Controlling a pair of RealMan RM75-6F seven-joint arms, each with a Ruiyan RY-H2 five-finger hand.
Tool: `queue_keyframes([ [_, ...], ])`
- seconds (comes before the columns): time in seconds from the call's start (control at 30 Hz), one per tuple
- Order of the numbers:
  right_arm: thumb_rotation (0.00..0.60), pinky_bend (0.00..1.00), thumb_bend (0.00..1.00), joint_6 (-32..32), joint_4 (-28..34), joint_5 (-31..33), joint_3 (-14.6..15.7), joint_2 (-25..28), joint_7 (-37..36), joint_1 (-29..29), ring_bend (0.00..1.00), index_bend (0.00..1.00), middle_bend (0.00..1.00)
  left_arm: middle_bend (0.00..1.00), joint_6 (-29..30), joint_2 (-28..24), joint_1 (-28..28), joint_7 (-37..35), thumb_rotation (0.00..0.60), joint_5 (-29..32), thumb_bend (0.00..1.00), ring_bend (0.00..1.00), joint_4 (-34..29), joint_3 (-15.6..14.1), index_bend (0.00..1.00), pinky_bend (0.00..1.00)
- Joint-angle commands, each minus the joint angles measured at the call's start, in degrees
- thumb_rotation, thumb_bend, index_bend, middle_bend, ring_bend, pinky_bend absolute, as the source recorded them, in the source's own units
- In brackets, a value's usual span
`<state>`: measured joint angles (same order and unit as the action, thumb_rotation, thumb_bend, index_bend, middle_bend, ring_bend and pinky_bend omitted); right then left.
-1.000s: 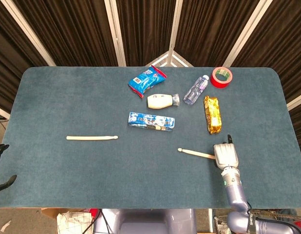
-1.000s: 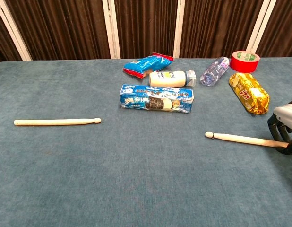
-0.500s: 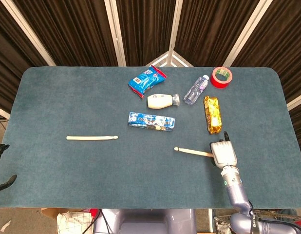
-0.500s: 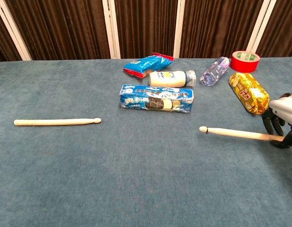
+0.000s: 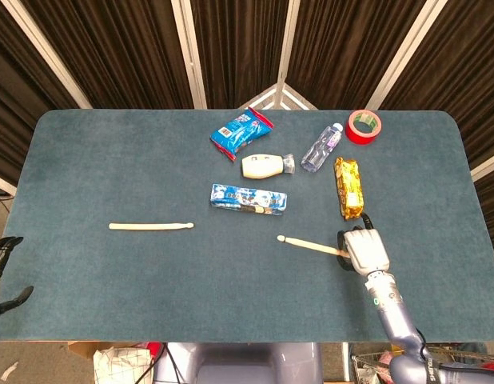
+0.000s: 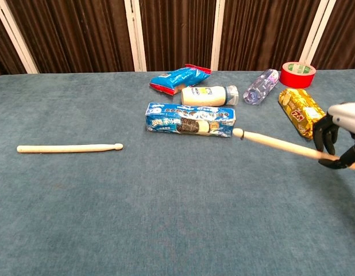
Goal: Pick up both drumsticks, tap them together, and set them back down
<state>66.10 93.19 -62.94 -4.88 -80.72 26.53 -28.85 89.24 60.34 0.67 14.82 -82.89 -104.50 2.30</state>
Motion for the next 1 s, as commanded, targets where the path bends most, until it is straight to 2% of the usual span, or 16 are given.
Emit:
queue_keyframes([
  [0.03,0.6,0.07,0.46,-0.1,3.3,-2.1,-0.7,2.7,-2.7,0.3,0.41,0.67,0.6,0.19,-0.9,0.3,-0.5,0.4,0.6,0.4,0.27,0.0,0.1,0.0,0.19,0.0],
  [0.33,0.6,0.07,0.46,0.9,10.8,-6.7,-2.1,8.5,-5.3,0.3,0.41,0.68,0.61,0.21,-4.4,1.6,-2.6,1.1,0.6,2.7,0.27,0.0,1.1,0.9,0.19,0.0],
  [0.53,0.6,0.07,0.46,0.9,15.1,-6.9,-4.2,11.1,-5.1,-0.8,0.41,0.69,0.61,0.23,-9.5,2.4,-6.4,1.5,0.6,6.0,0.27,0.0,2.2,2.9,0.19,0.0],
  [0.73,0.6,0.07,0.46,-0.4,17.7,-4.0,-6.5,11.8,-2.3,-3.1,0.41,0.69,0.61,0.27,-14.8,3.9,-11.3,3.9,0.6,10.0,0.27,0.0,1.4,5.7,0.2,0.0],
  [1.0,0.6,0.07,0.47,-1.4,19.4,2.5,-9.5,11.7,1.9,-6.5,0.42,0.69,0.61,0.34,-19.0,10.3,-17.5,10.6,0.6,17.2,0.27,0.02,4.1,8.9,0.29,0.03],
])
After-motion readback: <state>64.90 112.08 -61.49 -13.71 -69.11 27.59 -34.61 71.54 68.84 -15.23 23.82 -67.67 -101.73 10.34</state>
